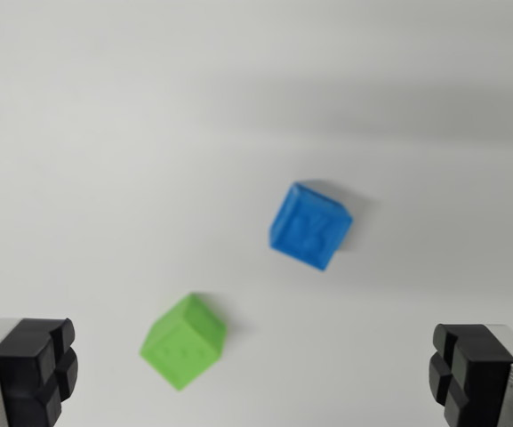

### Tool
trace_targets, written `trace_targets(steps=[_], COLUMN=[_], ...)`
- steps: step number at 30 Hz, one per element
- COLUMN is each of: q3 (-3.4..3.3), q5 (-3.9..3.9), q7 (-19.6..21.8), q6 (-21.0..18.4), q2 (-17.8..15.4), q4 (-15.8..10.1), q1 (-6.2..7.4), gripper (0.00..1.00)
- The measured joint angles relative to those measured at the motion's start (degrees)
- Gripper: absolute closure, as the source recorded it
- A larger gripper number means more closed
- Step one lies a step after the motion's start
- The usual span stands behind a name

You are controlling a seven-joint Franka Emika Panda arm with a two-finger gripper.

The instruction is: Stack cube

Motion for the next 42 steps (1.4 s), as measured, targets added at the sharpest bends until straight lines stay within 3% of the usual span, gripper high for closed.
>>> trace_targets(steps=[14,42], q3=[0.33,1.02], q5=[0.00,0.06], q7=[-4.3,-17.2], q6=[3.5,14.6], q2=[-1.9,-5.4], q4=[-5.7,-21.2], q1=[0.40,2.38], gripper=[0.00,0.00])
